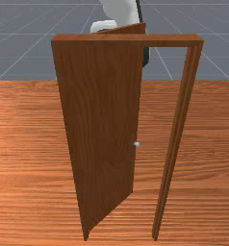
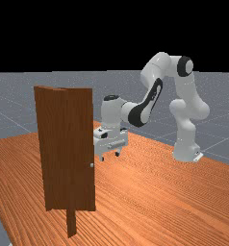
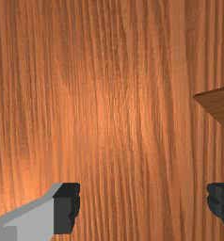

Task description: Close the door

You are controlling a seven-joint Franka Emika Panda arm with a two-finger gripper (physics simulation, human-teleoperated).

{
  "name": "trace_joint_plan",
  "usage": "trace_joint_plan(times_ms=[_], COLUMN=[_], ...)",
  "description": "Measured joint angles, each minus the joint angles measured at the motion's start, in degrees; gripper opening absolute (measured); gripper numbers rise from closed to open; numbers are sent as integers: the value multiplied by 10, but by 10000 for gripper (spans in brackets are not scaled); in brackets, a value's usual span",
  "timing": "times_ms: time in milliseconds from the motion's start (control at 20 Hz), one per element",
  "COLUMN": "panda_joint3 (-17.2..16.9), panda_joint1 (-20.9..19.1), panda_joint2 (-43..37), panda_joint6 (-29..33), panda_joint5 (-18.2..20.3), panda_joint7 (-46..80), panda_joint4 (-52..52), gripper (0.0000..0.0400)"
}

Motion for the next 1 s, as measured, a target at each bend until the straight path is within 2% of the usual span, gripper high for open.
trace_joint_plan(times_ms=[50, 100, 150, 250, 300, 350, 400, 450, 550, 700, 750, 800, 850, 900, 1000], panda_joint3=[-2, -8, -25, -33, -35, -35, -33, -33, -31, -43, -41, -41, -74, -35, -35], panda_joint1=[-32, -101, -139, -154, -148, -142, -144, -150, -171, -172, -175, -179, -145, -174, -173], panda_joint2=[47, 113, 117, 117, 115, 115, 121, 126, 138, 148, 188, 268, 245, 266, 267], panda_joint6=[-28, -70, -70, -70, -82, -89, -94, -92, -87, -69, -140, -232, -123, -167, -167], panda_joint5=[19, 36, 36, 36, 31, 28, 29, 32, 37, 29, 30, 28, -13, 36, 36], panda_joint7=[-112, -213, -213, -213, -199, -192, -201, -211, -248, -232, -232, -227, -181, -221, -221], panda_joint4=[78, 188, 191, 191, 190, 191, 203, 210, 227, 227, 301, 452, 385, 432, 432], gripper=[244, 148, 90, 33, 177, 265, 318, 350, 382, 396, 398, 399, 399, 399, 400])
